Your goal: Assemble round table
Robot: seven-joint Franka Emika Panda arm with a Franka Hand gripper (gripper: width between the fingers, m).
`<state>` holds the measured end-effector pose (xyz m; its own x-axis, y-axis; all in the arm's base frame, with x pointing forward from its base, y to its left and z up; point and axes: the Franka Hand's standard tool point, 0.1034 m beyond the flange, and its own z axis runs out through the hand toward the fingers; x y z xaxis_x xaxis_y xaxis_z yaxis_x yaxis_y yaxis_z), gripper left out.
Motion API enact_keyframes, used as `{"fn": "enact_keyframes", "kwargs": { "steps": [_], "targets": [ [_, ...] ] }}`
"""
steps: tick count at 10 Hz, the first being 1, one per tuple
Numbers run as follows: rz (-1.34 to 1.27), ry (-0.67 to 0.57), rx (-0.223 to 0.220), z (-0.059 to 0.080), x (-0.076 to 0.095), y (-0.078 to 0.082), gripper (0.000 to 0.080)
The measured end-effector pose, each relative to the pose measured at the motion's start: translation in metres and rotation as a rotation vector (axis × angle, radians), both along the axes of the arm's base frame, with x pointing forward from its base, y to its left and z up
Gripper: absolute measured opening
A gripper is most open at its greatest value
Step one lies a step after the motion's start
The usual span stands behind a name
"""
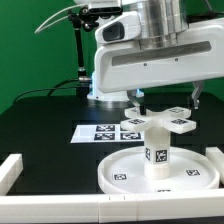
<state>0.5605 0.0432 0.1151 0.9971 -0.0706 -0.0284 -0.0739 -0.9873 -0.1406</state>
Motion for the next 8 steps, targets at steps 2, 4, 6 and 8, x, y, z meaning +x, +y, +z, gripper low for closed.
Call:
{"fn": "enact_keyframes", "kwargs": {
  "steps": [2,4,6,8],
  "targets": [
    [0.106,-0.015,0.001,-0.0003,-0.0001,-0.0006,0.0649],
    [0.474,-0.053,-0.041,0.0013,0.0011,-0.0046,0.0649],
    [0.704,-0.067,-0.079,0.0079,0.0048,-0.0014,0.0649],
    [0.821,-0.075,-0.075,0.0059,0.0041,-0.005,0.0649]
  ]
}}
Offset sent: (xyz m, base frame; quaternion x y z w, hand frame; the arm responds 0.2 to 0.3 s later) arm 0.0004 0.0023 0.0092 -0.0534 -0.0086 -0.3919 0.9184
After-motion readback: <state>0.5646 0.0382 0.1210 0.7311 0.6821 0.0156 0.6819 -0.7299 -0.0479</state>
